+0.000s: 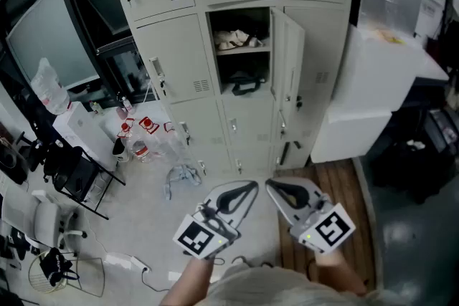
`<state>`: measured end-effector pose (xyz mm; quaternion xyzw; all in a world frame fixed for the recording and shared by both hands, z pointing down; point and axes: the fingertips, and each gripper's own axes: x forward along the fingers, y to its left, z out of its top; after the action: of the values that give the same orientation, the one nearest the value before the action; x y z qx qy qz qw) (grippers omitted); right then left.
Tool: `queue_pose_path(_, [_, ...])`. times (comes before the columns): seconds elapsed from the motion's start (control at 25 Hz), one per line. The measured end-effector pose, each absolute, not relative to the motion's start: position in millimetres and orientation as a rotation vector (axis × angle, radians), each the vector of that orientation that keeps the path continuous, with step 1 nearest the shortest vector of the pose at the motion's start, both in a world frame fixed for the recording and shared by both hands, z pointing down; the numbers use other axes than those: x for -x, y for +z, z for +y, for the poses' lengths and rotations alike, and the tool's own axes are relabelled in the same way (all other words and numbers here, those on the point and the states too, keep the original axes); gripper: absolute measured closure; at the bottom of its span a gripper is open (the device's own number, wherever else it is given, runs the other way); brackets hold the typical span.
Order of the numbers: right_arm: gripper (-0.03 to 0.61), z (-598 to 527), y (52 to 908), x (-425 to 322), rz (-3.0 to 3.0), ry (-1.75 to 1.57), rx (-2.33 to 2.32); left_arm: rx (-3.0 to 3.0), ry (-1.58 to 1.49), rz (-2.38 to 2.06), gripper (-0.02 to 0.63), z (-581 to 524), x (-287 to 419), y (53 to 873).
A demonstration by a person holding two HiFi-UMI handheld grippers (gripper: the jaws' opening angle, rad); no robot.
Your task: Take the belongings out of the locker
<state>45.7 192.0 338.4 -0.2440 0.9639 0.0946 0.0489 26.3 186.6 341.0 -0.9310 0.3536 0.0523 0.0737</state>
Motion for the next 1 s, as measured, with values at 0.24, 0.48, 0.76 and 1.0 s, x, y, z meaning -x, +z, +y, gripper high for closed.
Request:
queue_pose_path(0.24, [0.578,190,338,-53,2.953,0.304,0.721,2.798,0.145,1.053,0.611,185,-36,341])
queue_pose_path(0.48, [0.578,183,340,-46,2.951,0.296,0.684,2.800,0.143,1.073,0.611,179,-32,347])
queue_pose_path(0.76, [0.578,150,347,-26,2.972,0.281,0.695,2.808,0.176,1.086,0.611,144,-10,350])
queue_pose_path(1.0, [0.578,98,347,-7,2.964,0.289,0.759,2.830,0.178,1.025,0.611,91,8,354])
